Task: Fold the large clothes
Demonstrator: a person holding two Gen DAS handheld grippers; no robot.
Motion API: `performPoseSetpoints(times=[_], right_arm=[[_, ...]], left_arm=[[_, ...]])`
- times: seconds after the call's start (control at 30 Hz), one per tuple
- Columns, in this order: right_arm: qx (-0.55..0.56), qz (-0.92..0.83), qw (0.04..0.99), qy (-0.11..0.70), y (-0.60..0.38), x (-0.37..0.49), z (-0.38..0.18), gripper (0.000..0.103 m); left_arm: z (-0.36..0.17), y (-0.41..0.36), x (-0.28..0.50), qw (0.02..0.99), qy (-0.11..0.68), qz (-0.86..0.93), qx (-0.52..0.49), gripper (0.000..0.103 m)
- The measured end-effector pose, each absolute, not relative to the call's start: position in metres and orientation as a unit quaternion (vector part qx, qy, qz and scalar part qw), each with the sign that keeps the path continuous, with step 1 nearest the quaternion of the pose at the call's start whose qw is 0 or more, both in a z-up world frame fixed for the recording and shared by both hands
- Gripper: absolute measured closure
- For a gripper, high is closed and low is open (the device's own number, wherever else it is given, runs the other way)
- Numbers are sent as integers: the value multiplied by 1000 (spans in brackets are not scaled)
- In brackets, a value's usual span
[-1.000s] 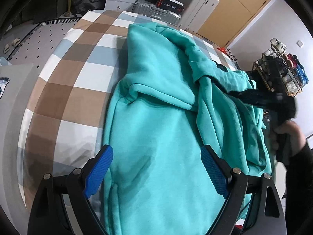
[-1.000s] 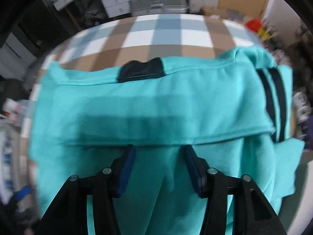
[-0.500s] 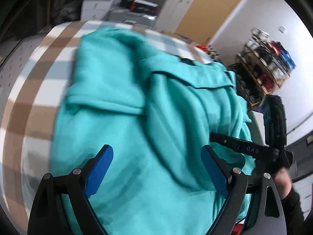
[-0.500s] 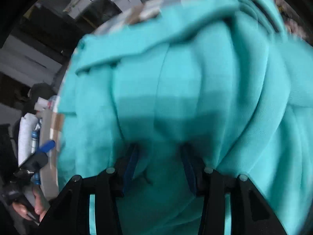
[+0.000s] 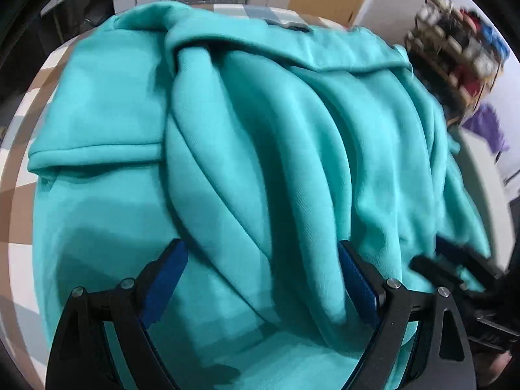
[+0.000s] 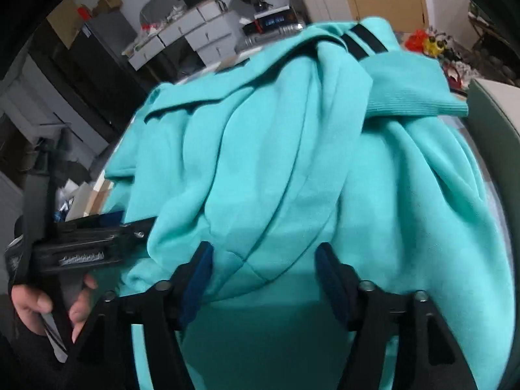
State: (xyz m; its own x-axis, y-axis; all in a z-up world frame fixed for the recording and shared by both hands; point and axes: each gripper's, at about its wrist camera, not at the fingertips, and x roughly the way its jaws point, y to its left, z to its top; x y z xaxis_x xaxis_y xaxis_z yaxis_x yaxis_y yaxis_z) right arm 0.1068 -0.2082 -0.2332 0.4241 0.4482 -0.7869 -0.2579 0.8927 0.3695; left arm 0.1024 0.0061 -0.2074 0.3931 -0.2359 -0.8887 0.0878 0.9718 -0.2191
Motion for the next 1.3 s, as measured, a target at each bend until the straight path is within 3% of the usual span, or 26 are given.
performPoseSetpoints(times=[0.17,0.27,0.3,0.33,0.57,0.77,0.8,0.87,0.9,0.93,1.0,1.03,1.3], right_arm=[[100,235,841,477,-226,114,-194,37],[61,204,875,435,-250,141,-160,21],[56,191,880,430,-255,147,-152,14],[53,165,885,431,-264,168,-148,14],[100,98,855,500,-296,297,-175,14],[93,109,839,525,-293,348,-199,18],[84,108,839,526,-289,346,-202,21],[72,103,829,544,-283,352,-215,40],[80,112,824,550,-281,353,-219,53],[78,116,827,544,-280,352,-218,59],[53,131,834,533,-270,349,-212,74],[22,126,842,525,-263,346,-209,76],[-11,104,856,506,-234,372,-207,85]], left_arm=[[-156,67,85,866,476,-102,-117,14],[-130,118,97,896,429,-42,-106,14],[-129,135,112,893,440,-14,-95,14],[-131,146,126,886,455,-1,-91,14],[-179,225,234,807,547,-23,-222,14],[-200,214,262,783,577,-82,-217,14],[-204,210,264,777,586,-87,-215,14],[-199,203,264,786,575,-100,-204,16],[-197,199,265,785,575,-111,-202,23],[-195,194,266,783,577,-122,-196,60],[-189,188,272,797,568,-123,-163,71],[-185,181,272,807,562,-121,-135,78],[-187,188,315,814,569,-64,-102,86]])
